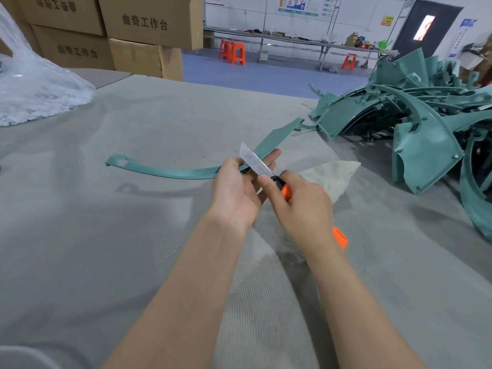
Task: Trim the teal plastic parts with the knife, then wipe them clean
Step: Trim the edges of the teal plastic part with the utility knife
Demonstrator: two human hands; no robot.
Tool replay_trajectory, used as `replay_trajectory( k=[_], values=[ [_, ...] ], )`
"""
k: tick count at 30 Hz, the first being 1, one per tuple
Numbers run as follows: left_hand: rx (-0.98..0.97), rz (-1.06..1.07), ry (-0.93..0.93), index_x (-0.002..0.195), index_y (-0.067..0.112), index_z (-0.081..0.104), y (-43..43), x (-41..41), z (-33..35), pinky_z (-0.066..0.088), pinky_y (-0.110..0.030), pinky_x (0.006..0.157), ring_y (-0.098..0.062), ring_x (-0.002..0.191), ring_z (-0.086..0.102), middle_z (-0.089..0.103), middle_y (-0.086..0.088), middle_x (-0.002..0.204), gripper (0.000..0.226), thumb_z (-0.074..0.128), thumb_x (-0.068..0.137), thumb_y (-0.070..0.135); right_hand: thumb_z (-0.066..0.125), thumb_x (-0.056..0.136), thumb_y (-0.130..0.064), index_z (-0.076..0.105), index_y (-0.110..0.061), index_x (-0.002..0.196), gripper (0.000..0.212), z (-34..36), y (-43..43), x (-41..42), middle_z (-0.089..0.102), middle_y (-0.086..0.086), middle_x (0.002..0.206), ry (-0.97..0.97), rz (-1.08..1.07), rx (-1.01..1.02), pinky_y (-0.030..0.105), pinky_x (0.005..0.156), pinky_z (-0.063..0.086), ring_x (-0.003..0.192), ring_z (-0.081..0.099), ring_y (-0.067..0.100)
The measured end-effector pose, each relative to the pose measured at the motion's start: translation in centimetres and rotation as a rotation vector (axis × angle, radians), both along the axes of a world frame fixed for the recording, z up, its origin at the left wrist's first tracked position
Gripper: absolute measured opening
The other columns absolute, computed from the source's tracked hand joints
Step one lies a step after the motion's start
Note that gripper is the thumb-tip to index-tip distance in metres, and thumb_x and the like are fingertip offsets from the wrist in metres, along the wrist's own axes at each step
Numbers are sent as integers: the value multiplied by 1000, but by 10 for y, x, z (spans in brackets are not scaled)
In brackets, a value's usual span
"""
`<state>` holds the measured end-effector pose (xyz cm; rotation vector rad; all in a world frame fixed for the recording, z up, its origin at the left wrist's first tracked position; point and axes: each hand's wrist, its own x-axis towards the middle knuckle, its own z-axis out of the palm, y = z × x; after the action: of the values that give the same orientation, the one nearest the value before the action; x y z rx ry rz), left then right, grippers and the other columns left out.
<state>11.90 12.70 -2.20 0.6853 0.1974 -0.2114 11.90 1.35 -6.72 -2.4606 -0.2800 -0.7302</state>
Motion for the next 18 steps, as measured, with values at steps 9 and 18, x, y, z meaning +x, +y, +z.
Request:
replay_trajectory(
  k=[9, 18],
  values=[
    [5, 26, -7, 133, 7, 49, 0, 1, -1, 50, -36, 96, -16, 108, 62, 74, -10, 103, 41, 30, 99, 20, 35, 87, -66, 39, -27, 66, 45, 0, 0, 1, 41, -7, 49, -25, -4, -7, 32, 52, 35, 54, 45, 20],
    [21, 33, -13, 133, 5, 49, 0, 0, -1, 49, -39, 99, -16, 109, 62, 74, -11, 103, 42, 29, 98, 18, 39, 89, -63, 40, -26, 68, 42, -1, -1, 0, 41, -7, 49, -19, -7, 7, 34, 53, 36, 56, 46, 23]
  ],
)
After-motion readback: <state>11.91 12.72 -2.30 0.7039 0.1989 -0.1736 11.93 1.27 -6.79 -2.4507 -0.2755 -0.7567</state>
